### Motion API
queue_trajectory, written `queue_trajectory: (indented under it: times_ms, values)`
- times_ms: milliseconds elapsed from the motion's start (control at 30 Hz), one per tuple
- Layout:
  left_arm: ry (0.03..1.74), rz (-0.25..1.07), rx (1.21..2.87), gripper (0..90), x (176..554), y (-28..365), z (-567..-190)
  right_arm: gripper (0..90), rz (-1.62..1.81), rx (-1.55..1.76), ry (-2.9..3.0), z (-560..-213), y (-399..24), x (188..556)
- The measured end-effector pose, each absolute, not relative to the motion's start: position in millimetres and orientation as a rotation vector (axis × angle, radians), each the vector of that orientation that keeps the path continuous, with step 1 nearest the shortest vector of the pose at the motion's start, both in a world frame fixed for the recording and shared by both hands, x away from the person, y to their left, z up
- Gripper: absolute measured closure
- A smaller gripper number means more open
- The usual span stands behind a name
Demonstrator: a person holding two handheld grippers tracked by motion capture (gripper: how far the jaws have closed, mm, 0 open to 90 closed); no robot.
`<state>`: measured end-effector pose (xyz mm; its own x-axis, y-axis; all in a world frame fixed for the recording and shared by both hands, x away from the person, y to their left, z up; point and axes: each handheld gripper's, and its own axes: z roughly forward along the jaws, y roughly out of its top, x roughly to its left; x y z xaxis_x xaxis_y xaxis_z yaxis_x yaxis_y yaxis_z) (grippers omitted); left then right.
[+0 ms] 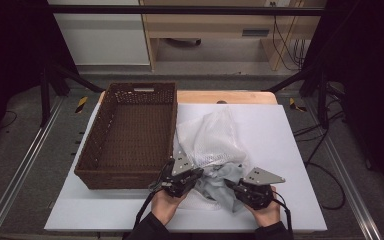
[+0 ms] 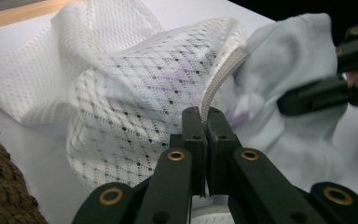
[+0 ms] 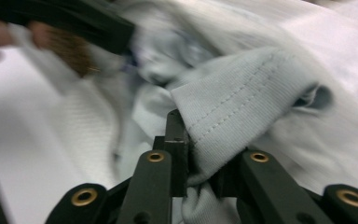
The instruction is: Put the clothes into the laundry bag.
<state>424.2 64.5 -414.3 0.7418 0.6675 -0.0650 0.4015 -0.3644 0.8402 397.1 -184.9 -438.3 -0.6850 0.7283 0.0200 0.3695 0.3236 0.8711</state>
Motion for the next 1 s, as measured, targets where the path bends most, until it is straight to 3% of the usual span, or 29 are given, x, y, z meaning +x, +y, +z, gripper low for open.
queue_trajectory:
  times_ms: [200, 300, 633, 700, 767, 800, 833, 867, 900, 1000]
  values:
    - [0.792, 0.336, 1.979, 87.2, 418.5, 63.1, -405.5, 81.7, 1.295, 0.840, 2.309, -439.2, -142.9, 404.4]
    - [0.755, 0.340, 1.970, 87.5, 410.5, 61.8, -397.3, 82.0, 1.246, 0.925, 2.278, -452.4, -121.8, 426.5]
    - [0.729, 0.328, 2.017, 87.6, 408.4, 54.0, -404.6, 82.0, 1.115, 1.191, 1.942, -462.1, -132.6, 462.1]
    - [0.739, 0.323, 2.022, 87.6, 411.4, 53.6, -409.9, 73.9, 1.123, 1.149, 1.969, -460.7, -133.1, 459.8]
    - [0.745, 0.327, 2.020, 87.5, 413.3, 53.4, -412.3, 56.8, 1.154, 1.150, 2.011, -457.3, -134.6, 456.5]
    - [0.745, 0.327, 2.020, 87.4, 413.3, 53.4, -412.3, 56.8, 1.154, 1.150, 2.011, -457.3, -134.6, 456.5]
    - [0.751, 0.338, 2.025, 87.4, 415.0, 53.5, -414.4, 39.4, 1.162, 1.131, 2.032, -453.2, -135.4, 449.6]
    - [0.751, 0.338, 2.025, 87.3, 415.0, 53.5, -414.4, 39.4, 1.162, 1.131, 2.032, -453.2, -135.4, 449.6]
    - [0.753, 0.356, 2.027, 87.3, 416.4, 54.2, -416.3, 24.5, 1.128, 1.090, 2.059, -450.7, -137.0, 440.3]
    - [0.759, 0.374, 2.032, 87.3, 418.1, 55.2, -417.6, 19.5, 1.142, 1.116, 2.087, -450.6, -140.1, 432.6]
